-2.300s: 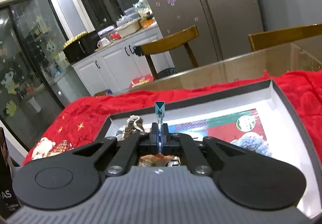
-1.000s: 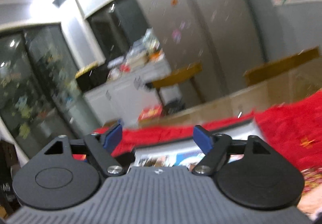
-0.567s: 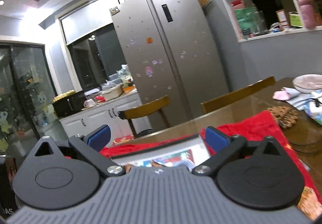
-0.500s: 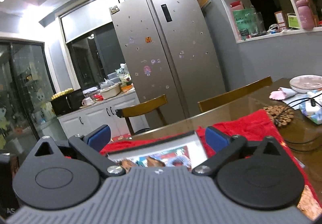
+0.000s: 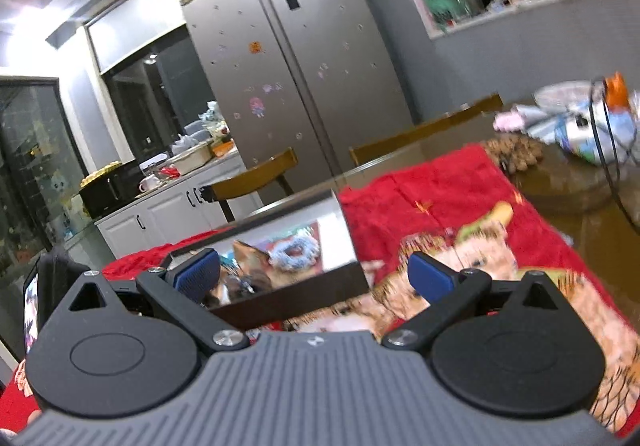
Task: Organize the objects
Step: 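Grasp the red lighter with the left tool while the right tool approaches the purple lighter, then lift the red lighter with the left tool while the right tool grasps the purple lighter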
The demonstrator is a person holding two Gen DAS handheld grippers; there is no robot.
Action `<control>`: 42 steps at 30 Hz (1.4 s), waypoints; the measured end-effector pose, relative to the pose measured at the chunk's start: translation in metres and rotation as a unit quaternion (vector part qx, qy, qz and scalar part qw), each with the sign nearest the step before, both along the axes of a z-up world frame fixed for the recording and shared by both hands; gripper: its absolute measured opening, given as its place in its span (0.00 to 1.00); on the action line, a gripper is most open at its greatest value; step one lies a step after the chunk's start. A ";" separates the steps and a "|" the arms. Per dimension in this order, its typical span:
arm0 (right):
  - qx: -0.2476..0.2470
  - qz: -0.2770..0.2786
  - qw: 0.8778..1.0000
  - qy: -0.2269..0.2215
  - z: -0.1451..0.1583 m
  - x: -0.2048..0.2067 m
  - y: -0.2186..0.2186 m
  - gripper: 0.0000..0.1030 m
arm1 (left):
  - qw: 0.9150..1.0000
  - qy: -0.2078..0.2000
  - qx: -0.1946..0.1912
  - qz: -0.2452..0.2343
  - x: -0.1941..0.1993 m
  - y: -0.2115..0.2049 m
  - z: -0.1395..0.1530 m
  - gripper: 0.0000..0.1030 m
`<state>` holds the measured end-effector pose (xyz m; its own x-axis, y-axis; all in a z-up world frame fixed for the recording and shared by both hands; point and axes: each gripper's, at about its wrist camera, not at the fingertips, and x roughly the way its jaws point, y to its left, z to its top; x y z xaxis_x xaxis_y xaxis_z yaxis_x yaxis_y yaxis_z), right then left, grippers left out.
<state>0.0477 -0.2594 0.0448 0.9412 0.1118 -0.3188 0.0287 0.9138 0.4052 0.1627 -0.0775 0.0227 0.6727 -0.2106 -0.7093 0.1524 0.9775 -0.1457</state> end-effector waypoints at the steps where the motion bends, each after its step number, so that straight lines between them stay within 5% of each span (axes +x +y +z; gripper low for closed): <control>1: 0.009 0.003 1.000 0.014 -0.003 0.002 -0.004 1.00 | 1.000 -0.012 0.004 0.011 -0.002 -0.002 -0.001 0.85; 8: 0.027 -0.003 0.999 0.029 -0.014 0.000 -0.018 1.00 | 0.996 -0.018 -0.001 0.083 0.012 -0.013 -0.003 0.88; 14: 0.048 0.007 0.998 0.037 -0.018 0.002 -0.024 1.00 | 0.992 -0.027 0.054 0.109 0.023 -0.028 -0.009 0.90; 21: 0.068 0.013 0.996 0.051 -0.022 0.007 -0.031 1.00 | 0.991 -0.039 0.052 0.118 0.020 -0.021 -0.011 0.83; 32: 0.051 0.031 0.996 0.073 -0.030 0.015 -0.020 1.00 | 0.996 -0.034 0.057 0.062 -0.017 0.015 -0.005 0.82; 42: 0.007 0.066 0.992 0.104 -0.040 0.034 0.032 1.00 | 0.991 -0.109 0.073 0.011 -0.066 0.063 -0.005 0.82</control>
<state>0.0818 -0.2271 0.0045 0.8317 0.2351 -0.5030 -0.0058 0.9096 0.4155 0.0969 -0.0145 0.0179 0.8167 -0.1003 -0.5682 0.1440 0.9891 0.0324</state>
